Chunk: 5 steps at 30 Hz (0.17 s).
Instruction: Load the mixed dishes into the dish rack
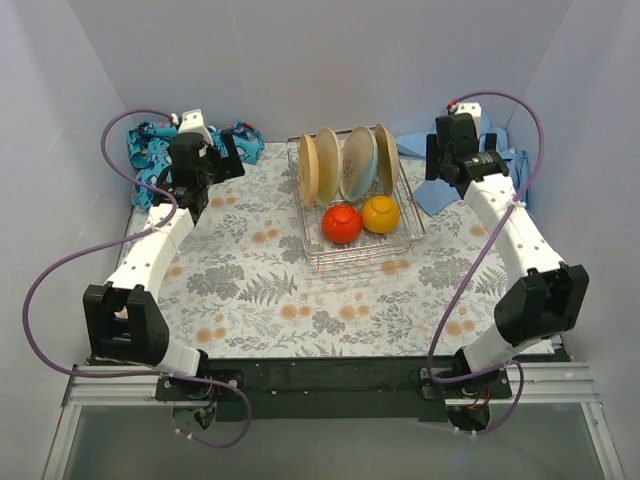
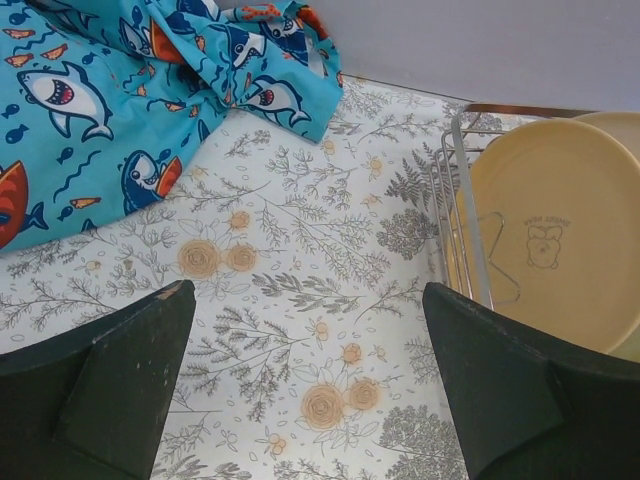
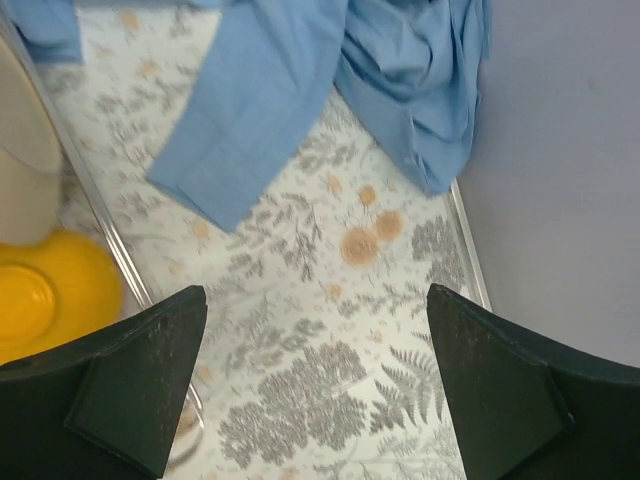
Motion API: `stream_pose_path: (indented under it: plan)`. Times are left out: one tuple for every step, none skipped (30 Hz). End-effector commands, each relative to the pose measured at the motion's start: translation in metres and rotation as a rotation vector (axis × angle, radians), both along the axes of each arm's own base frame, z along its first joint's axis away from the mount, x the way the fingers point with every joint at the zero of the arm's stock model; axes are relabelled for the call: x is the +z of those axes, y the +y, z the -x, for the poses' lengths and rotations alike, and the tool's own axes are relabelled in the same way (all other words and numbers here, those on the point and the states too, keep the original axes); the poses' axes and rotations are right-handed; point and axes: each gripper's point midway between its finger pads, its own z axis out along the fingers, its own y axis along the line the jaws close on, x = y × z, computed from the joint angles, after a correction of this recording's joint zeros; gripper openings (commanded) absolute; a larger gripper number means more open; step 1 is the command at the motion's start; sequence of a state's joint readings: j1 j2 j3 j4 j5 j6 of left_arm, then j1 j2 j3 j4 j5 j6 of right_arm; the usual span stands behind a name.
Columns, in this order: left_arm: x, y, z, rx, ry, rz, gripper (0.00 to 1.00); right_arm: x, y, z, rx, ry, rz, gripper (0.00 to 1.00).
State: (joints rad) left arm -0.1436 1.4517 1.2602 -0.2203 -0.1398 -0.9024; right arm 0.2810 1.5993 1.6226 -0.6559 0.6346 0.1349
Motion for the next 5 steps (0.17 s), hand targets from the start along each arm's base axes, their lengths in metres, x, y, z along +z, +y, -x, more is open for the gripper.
stream_pose_path:
  plan:
    - [0.016, 0.003, -0.005, 0.003, -0.027, -0.027, 0.98, -0.006, -0.021, 0.03, 0.014, 0.001, -0.011, 0.98]
    - [0.014, 0.003, -0.006, 0.004, -0.021, -0.028, 0.98, -0.008, -0.024, 0.034, 0.019, 0.007, -0.009, 0.98]
    - [0.011, 0.001, -0.007, -0.004, -0.013, -0.025, 0.98, -0.008, -0.031, 0.038, 0.007, 0.001, -0.015, 0.98]
    - [0.01, 0.0, -0.009, -0.006, -0.013, -0.017, 0.98, -0.016, -0.034, 0.043, 0.0, 0.016, -0.019, 0.98]
    - [0.009, -0.001, -0.009, -0.01, -0.008, -0.011, 0.98, -0.019, -0.035, 0.046, -0.004, 0.017, -0.029, 0.98]
